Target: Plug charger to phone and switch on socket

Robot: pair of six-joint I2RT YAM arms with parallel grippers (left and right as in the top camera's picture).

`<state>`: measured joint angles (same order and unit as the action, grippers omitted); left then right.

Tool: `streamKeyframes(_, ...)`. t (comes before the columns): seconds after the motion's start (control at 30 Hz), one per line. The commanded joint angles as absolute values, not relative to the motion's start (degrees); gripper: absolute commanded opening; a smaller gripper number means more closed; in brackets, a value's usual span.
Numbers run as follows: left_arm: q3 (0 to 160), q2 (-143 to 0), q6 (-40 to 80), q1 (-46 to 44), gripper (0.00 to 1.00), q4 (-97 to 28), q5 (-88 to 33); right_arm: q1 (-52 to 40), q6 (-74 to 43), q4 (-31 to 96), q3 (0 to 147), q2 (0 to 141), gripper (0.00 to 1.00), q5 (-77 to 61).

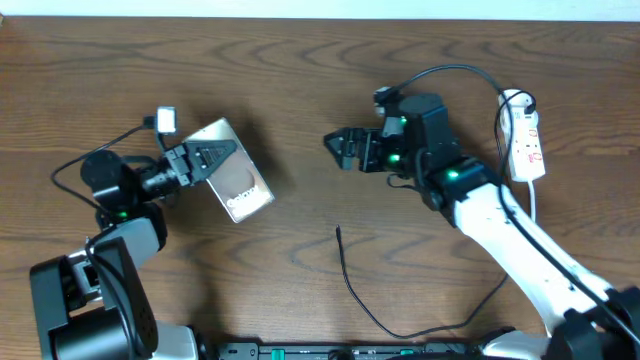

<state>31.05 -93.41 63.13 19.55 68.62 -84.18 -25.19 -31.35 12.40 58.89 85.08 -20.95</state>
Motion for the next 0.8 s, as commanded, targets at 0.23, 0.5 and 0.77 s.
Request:
streamKeyframes(0.23,31.3,-92.7,66.2,28.9,0.07,69.3,-80.8,-26.1,-26.0,34.5,59.2,85.6,0.99,-14.5)
streamKeyframes(0.5,31.3,-92.7,66.5,30.6,0.07,69.1,-80.9,-33.4,-27.3,40.2,59.1,91.4,0.99,-14.5)
streamKeyframes(0.77,31.3,-92.7,66.5,30.6,0.08,69.1,-80.1,-41.0,-37.6,39.4,59.1,97.4,0.99,-10.2)
